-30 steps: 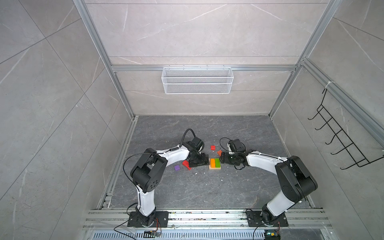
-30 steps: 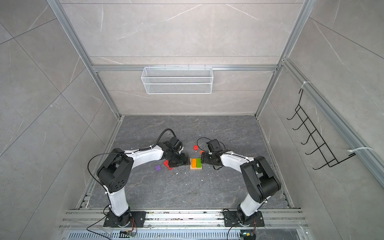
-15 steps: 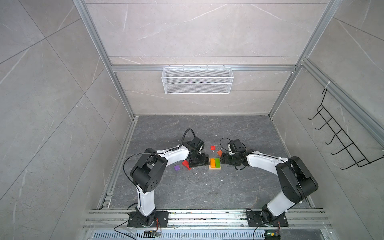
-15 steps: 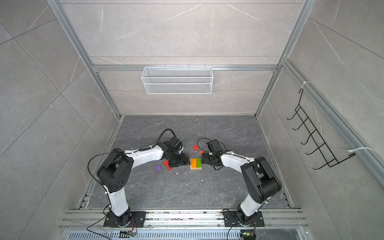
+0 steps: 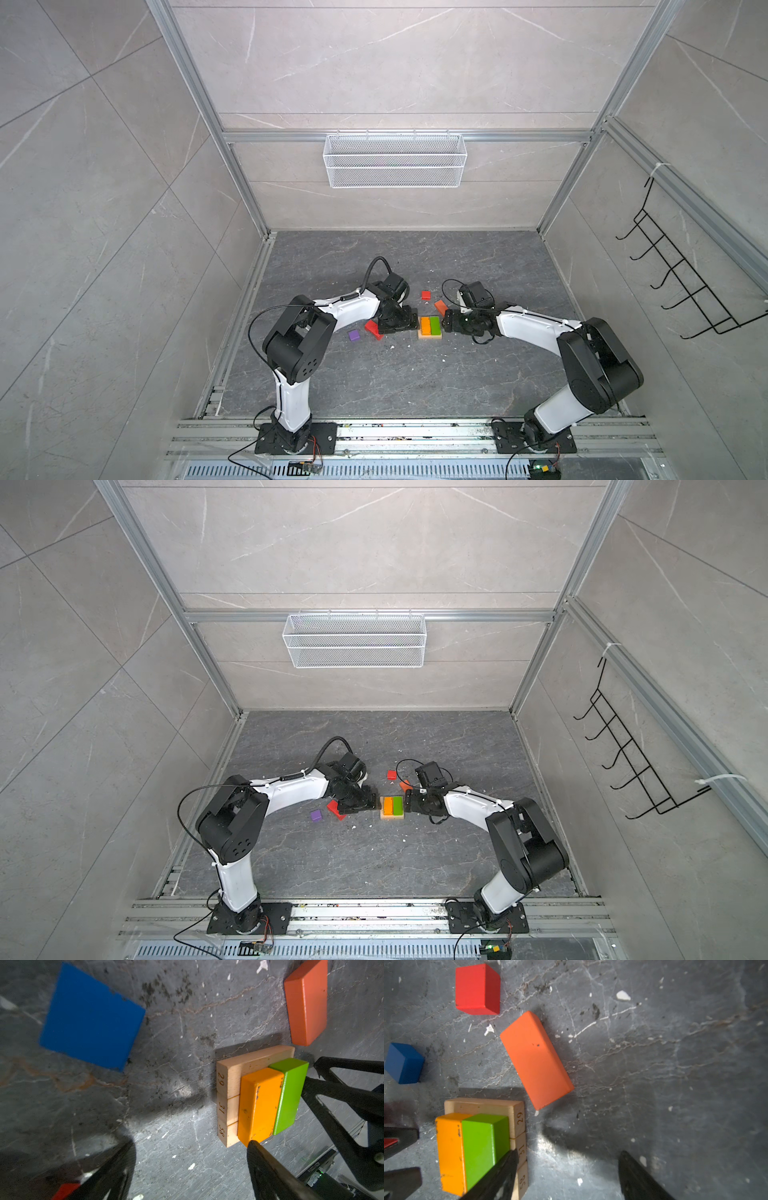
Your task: Build the wood block tower
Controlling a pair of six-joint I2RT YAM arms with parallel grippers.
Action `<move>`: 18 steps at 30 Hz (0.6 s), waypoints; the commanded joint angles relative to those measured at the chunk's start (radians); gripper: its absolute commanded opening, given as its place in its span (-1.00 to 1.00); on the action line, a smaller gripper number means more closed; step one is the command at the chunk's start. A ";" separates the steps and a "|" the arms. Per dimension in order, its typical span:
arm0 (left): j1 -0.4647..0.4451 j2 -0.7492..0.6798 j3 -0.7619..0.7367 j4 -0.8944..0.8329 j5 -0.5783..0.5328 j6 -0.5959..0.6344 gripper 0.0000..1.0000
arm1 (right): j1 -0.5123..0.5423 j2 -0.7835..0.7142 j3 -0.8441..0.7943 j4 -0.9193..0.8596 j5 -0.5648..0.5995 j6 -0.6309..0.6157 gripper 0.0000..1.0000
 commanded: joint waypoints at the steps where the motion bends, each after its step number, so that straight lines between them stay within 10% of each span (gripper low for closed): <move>1: -0.006 0.007 0.024 -0.021 -0.008 0.017 0.73 | 0.018 0.015 -0.023 -0.046 -0.036 -0.012 0.39; 18: -0.006 0.011 0.023 -0.024 -0.011 0.016 0.73 | 0.039 0.024 -0.010 -0.060 0.021 0.001 0.40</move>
